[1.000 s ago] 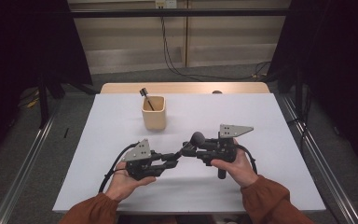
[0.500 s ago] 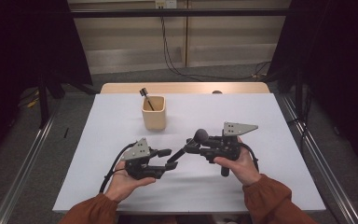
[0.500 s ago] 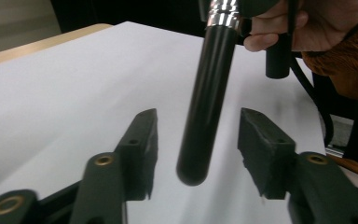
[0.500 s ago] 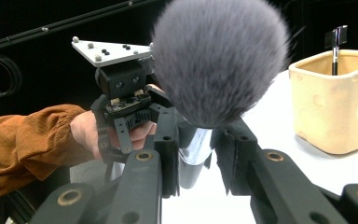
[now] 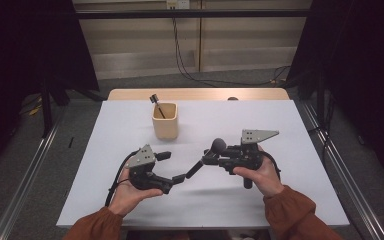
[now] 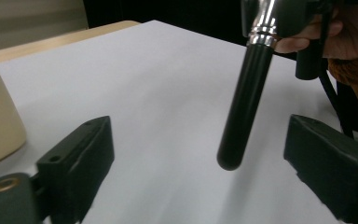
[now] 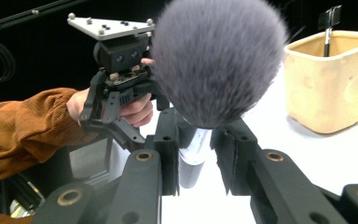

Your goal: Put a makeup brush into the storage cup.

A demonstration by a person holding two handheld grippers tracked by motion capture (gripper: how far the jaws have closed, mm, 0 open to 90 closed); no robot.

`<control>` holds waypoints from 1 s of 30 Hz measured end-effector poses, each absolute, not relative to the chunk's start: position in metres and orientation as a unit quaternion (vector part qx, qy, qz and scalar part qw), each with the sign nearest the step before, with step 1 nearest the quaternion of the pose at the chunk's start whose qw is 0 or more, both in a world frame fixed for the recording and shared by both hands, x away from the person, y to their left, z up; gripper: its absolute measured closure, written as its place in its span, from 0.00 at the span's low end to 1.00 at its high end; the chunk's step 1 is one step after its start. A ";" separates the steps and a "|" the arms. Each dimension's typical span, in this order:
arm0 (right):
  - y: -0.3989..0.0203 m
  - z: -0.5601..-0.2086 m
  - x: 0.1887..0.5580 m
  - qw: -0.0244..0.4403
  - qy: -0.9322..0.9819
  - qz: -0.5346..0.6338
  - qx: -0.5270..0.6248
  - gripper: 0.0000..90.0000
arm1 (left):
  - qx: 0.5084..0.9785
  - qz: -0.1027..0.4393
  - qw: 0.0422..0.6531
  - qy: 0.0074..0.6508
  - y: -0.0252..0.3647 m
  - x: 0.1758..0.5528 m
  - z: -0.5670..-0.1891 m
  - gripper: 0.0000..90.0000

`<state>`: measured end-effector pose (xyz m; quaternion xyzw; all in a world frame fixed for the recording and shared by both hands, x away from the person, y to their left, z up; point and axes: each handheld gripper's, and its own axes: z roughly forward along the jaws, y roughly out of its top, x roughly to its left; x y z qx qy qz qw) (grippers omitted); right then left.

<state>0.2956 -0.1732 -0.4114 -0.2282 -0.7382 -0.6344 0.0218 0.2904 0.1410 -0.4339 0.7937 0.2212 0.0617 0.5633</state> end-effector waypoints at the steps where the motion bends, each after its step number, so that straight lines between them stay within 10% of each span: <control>1: -0.173 -0.410 0.296 0.022 -0.743 -0.629 -0.227 0.79 | 0.794 0.059 0.563 0.223 0.141 0.291 -0.434 0.07; 30: -0.167 -0.384 0.310 0.024 -0.811 -0.542 -0.221 0.80 | 0.804 0.058 0.558 0.197 0.126 0.291 -0.429 0.02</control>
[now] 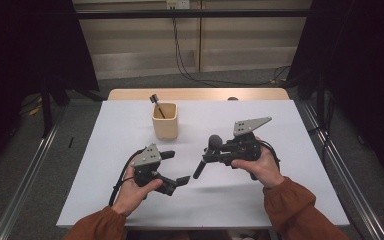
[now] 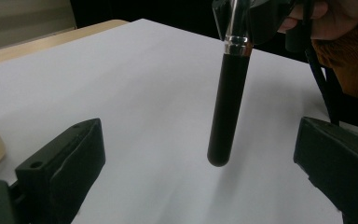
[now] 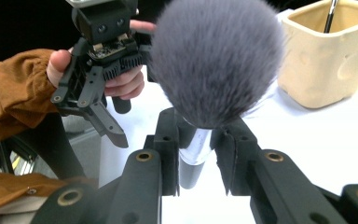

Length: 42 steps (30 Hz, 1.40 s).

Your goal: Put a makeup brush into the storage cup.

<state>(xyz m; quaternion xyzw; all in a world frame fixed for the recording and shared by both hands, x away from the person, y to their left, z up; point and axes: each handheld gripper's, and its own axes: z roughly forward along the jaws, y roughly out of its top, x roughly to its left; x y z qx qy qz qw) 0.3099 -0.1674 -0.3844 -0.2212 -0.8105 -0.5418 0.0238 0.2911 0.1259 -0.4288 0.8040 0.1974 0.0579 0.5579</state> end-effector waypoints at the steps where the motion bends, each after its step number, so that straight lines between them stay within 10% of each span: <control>1: -0.166 -0.384 0.311 0.026 -0.814 -0.537 -0.221 0.80 | 0.805 0.058 0.557 0.197 0.124 0.291 -0.429 0.02; 35: -0.144 -0.374 0.325 0.034 -0.864 -0.453 -0.218 0.80 | 0.818 0.045 0.545 0.181 0.086 0.303 -0.438 0.07; 42: -0.140 -0.375 0.324 0.032 -0.865 -0.452 -0.215 0.80 | 0.825 0.036 0.532 0.187 0.085 0.307 -0.439 0.34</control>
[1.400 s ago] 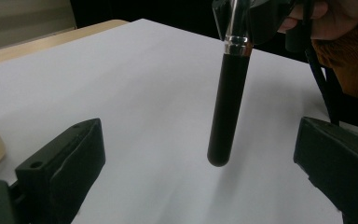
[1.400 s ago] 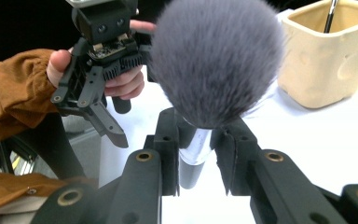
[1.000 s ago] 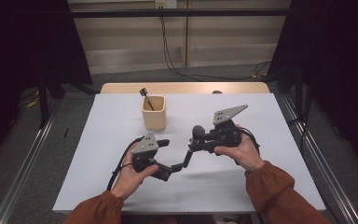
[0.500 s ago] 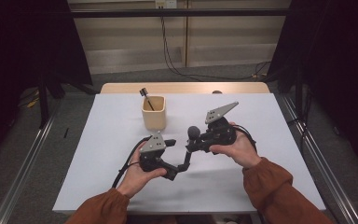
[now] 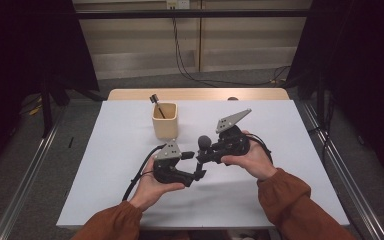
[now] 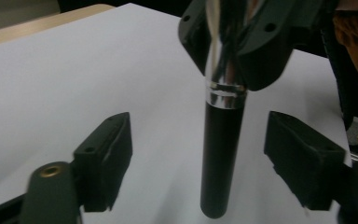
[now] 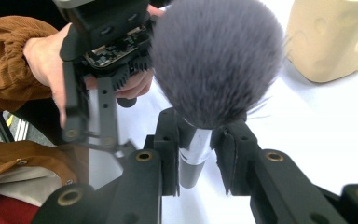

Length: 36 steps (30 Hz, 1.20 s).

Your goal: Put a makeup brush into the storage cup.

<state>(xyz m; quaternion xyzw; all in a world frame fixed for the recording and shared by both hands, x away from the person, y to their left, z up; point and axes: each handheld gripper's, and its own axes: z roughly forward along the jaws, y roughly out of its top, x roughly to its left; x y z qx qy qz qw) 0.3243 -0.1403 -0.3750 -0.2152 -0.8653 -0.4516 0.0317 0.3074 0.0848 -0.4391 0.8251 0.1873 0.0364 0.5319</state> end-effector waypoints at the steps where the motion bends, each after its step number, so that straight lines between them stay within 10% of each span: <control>1: -0.140 -0.375 0.324 0.032 -0.865 -0.452 -0.215 0.80 | 0.824 0.037 0.533 0.188 0.085 0.308 -0.440 0.39; 20: -0.136 -0.377 0.324 0.033 -0.863 -0.457 -0.213 0.80 | 0.819 0.008 0.547 0.170 0.085 0.306 -0.439 0.80; 36: -0.139 -0.378 0.323 0.034 -0.853 -0.475 -0.215 0.79 | 0.813 0.009 0.556 0.175 0.085 0.305 -0.437 0.83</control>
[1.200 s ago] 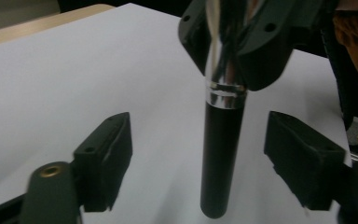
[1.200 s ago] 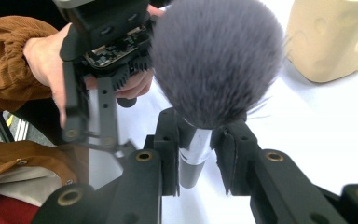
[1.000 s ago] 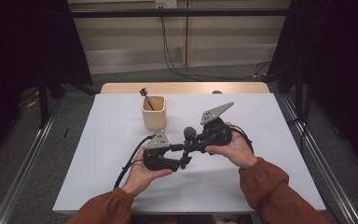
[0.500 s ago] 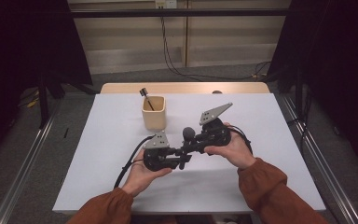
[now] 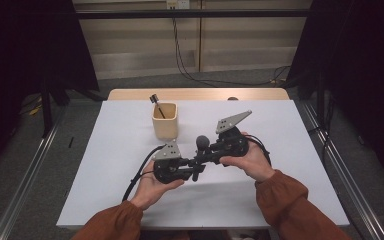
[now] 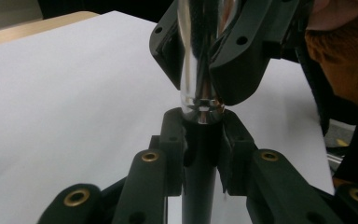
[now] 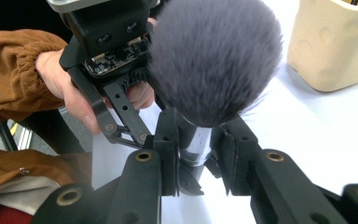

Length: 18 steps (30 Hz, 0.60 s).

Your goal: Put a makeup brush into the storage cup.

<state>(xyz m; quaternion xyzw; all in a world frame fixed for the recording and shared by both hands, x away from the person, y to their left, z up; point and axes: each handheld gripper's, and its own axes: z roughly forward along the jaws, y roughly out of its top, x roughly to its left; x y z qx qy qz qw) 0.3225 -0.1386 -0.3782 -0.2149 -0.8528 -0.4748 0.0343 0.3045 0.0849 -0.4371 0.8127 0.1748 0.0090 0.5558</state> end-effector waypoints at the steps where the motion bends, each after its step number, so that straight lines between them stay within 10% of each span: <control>1: -0.139 -0.378 0.322 0.033 -0.852 -0.476 -0.215 0.79 | 0.814 0.009 0.554 0.175 0.085 0.305 -0.437 0.83; 18: -0.147 -0.382 0.321 0.022 -0.836 -0.493 -0.240 0.56 | 0.811 0.007 0.555 0.183 0.088 0.307 -0.437 0.83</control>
